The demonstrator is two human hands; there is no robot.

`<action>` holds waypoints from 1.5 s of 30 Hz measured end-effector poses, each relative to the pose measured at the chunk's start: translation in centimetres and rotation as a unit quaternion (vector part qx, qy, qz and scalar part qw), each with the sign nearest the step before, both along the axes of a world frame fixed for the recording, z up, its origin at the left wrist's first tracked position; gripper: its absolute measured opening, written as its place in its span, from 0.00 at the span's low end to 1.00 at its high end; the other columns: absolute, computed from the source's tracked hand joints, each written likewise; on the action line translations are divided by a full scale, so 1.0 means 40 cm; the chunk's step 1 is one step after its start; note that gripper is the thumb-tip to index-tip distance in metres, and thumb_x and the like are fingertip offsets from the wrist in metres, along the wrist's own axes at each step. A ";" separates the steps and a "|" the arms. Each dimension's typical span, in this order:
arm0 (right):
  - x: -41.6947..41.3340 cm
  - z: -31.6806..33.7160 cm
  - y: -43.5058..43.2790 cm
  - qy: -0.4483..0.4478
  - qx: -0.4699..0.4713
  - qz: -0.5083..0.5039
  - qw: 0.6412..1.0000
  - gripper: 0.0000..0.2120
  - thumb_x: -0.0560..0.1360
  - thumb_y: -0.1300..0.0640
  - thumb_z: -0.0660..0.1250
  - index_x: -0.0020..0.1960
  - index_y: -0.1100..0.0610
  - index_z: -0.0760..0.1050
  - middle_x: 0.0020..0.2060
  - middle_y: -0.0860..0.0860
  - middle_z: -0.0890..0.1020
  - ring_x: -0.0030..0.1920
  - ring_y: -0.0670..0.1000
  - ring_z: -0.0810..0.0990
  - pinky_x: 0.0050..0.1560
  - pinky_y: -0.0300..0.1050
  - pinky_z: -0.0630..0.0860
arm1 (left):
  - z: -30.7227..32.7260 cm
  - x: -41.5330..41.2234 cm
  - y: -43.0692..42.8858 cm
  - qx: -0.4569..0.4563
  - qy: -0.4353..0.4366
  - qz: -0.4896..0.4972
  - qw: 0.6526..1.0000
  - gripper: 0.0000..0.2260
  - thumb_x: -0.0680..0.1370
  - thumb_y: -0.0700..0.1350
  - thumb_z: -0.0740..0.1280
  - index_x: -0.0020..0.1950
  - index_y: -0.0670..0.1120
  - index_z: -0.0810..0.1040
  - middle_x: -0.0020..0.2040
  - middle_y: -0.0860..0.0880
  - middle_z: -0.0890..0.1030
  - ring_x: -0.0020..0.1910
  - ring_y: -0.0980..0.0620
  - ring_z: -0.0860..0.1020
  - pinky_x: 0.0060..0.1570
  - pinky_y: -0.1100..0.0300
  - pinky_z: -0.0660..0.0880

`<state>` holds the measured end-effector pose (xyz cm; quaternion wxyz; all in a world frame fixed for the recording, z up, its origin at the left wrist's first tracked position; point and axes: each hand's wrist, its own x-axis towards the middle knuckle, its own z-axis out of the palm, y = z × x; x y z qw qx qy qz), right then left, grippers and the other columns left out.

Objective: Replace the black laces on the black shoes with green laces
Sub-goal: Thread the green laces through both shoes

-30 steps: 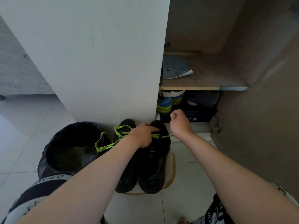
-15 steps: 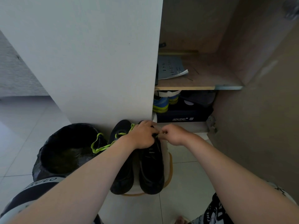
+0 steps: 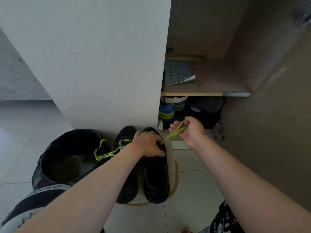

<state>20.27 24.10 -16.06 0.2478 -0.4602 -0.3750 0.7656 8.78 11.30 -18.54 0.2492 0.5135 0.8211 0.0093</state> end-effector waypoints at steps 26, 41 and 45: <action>0.040 0.051 0.055 -0.506 0.347 0.330 0.717 0.08 0.73 0.57 0.64 0.37 0.58 0.70 0.35 0.51 0.73 0.34 0.52 0.71 0.32 0.41 0.65 | -0.035 -0.044 -0.023 0.028 -0.097 0.034 0.994 0.32 0.65 0.65 0.74 0.67 0.60 0.73 0.69 0.55 0.71 0.68 0.50 0.70 0.68 0.48 0.69; -0.002 0.027 -0.009 -0.157 0.197 0.231 0.940 0.14 0.80 0.55 0.63 0.37 0.58 0.68 0.31 0.57 0.71 0.27 0.52 0.68 0.32 0.44 0.66 | -0.027 -0.041 -0.018 -0.007 -0.121 0.085 0.989 0.44 0.60 0.68 0.73 0.72 0.57 0.65 0.69 0.52 0.73 0.66 0.47 0.73 0.66 0.49 0.71; 0.000 0.013 -0.006 -0.399 0.501 0.404 0.653 0.16 0.73 0.57 0.66 0.31 0.58 0.63 0.30 0.54 0.65 0.31 0.52 0.65 0.32 0.45 0.57 | -0.027 -0.036 -0.015 -0.018 -0.099 0.083 0.991 0.42 0.62 0.68 0.73 0.73 0.58 0.65 0.68 0.52 0.73 0.65 0.47 0.73 0.65 0.48 0.71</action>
